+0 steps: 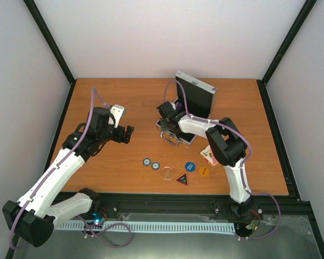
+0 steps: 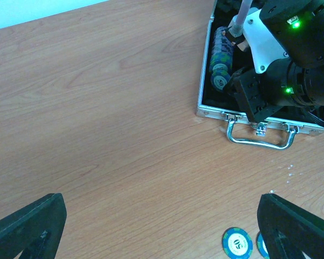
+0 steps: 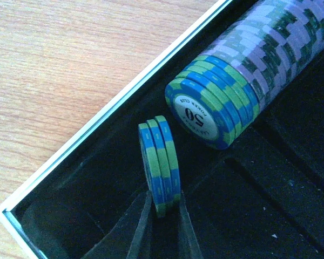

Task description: Pack up texas hold em set

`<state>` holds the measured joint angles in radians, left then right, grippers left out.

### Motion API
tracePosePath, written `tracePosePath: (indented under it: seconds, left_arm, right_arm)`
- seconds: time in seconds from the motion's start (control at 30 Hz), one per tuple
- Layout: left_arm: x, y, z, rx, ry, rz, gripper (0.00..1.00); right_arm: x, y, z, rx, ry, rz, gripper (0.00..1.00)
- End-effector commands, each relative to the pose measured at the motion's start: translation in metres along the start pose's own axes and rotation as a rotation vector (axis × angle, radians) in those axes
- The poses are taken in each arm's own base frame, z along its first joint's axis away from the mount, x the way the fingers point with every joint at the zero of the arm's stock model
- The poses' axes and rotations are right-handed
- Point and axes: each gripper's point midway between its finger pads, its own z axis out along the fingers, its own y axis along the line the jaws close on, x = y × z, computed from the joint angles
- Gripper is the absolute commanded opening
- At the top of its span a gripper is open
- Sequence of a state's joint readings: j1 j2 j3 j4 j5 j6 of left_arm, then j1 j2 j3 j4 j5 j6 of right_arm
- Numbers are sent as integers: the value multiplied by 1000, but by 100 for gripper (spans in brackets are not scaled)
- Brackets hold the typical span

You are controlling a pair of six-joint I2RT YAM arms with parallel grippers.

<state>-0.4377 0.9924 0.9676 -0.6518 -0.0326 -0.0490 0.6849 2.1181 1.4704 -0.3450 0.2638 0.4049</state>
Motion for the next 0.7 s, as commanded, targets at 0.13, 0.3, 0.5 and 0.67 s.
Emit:
tracePosePath:
  seconds: [0.13, 0.3, 0.5, 0.67]
  left_arm:
    - [-3, -1, -1, 9, -11, -7, 100]
    - [-2, 0, -1, 5, -7, -7, 100]
    - [-2, 0, -1, 2, -7, -6, 100]
    - [-1, 1, -2, 1, -4, -4, 100]
  right_arm:
    - [-4, -16, -2, 65, -42, -33, 17]
    - [-9, -24, -4, 113, -64, -54, 18]
    - [-13, -29, -4, 146, -81, -74, 21]
    - [-18, -35, -6, 189, -95, -77, 21]
